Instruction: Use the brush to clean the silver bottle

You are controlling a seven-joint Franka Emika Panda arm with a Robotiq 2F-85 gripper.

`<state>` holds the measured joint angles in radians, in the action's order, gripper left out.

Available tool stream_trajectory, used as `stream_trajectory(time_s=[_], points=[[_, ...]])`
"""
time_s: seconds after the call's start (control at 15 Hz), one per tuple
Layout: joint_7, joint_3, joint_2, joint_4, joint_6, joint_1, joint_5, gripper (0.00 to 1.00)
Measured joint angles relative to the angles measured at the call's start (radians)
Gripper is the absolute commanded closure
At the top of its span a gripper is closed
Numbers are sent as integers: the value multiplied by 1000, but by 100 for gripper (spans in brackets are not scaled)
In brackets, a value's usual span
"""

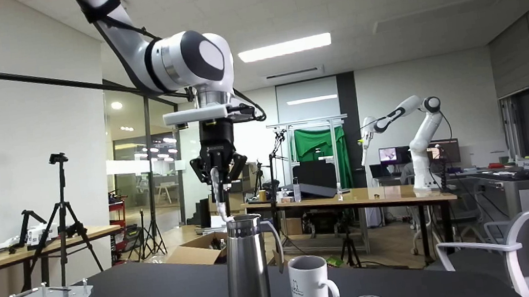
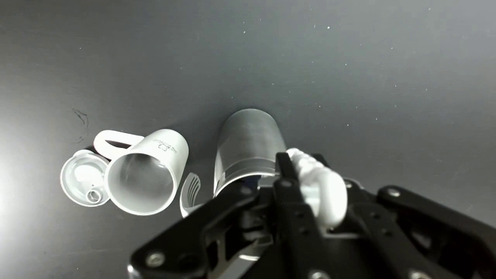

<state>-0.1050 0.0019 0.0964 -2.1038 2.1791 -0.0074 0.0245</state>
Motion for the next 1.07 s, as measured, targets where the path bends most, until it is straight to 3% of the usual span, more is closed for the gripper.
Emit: stream_trajectory(time_s=[0.73, 1.07], points=[[-35, -5, -33, 226, -189, -6, -2, 96], [-82, -21, 66, 275, -232, -35, 42, 96]])
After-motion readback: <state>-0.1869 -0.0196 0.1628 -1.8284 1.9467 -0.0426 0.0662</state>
